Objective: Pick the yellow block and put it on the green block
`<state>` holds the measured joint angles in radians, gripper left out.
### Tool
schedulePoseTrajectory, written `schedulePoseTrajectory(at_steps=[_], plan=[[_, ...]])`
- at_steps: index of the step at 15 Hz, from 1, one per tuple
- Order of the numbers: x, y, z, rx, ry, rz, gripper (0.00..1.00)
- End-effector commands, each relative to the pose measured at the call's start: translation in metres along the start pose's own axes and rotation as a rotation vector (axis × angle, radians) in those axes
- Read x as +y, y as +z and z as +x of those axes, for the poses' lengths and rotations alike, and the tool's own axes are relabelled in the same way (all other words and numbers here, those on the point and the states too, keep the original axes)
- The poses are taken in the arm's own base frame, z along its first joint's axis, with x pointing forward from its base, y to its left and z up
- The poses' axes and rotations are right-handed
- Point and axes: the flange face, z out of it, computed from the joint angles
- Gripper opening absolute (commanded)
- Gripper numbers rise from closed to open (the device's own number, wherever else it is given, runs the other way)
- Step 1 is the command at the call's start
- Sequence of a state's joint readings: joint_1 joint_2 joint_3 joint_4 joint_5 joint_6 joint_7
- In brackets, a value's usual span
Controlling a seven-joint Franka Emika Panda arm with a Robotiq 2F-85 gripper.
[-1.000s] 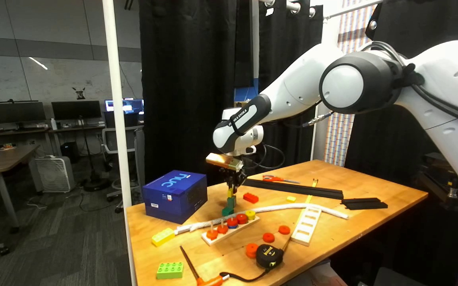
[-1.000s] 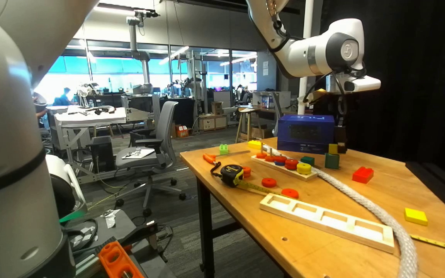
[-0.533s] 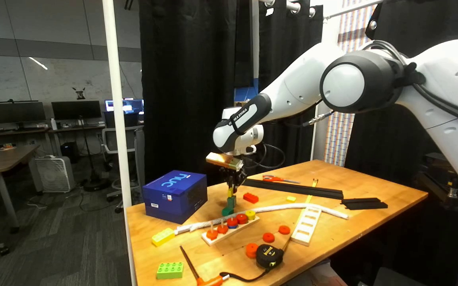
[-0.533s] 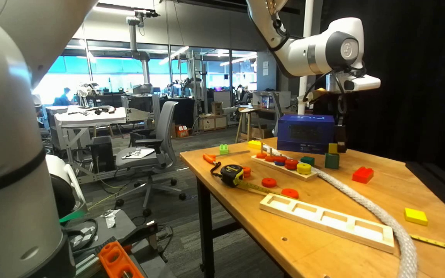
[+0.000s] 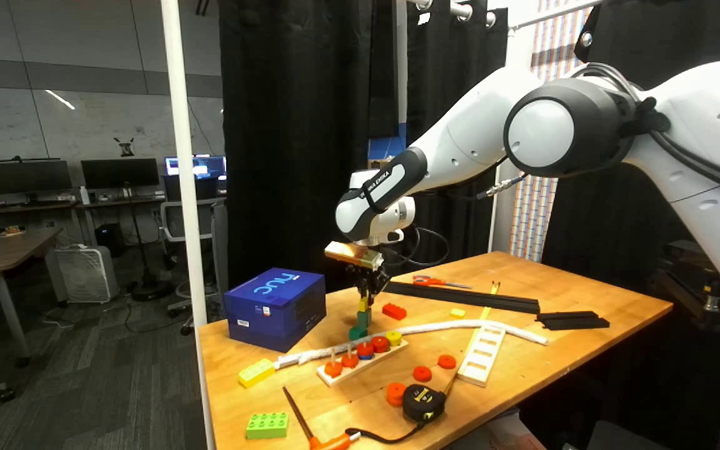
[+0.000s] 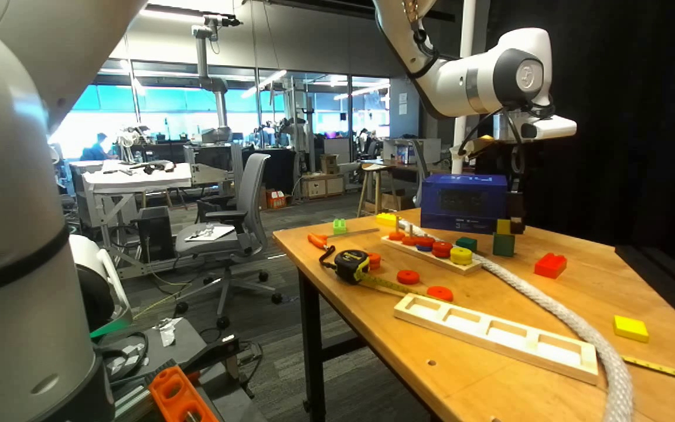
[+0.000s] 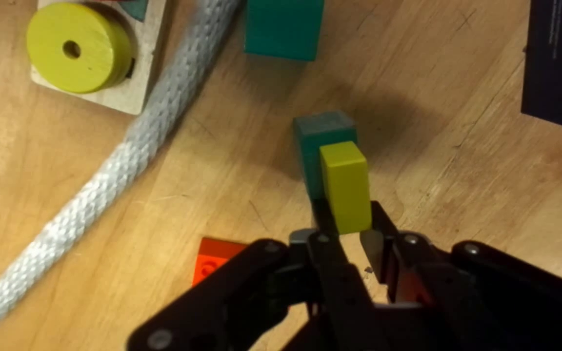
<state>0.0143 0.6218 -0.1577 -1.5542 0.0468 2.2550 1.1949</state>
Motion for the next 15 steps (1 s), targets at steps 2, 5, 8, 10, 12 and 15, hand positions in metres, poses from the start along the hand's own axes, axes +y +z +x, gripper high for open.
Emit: schedulePoseTrajectory(at_steps=[2, 5, 8, 10, 12, 15], plan=[[0.0061, -0.0114, -0.0054, -0.007, -0.007, -0.007, 0.11], [0.0057, -0.0119, -0.0079, -0.010, -0.009, -0.008, 0.11], [0.0057, -0.0126, -0.0097, -0.011, -0.011, -0.010, 0.11], [0.0056, -0.0121, -0.0105, -0.012, -0.010, -0.011, 0.11], [0.0060, -0.0111, -0.0101, -0.014, -0.007, -0.015, 0.11], [0.0073, -0.0101, -0.0093, -0.019, 0.004, -0.024, 0.53]])
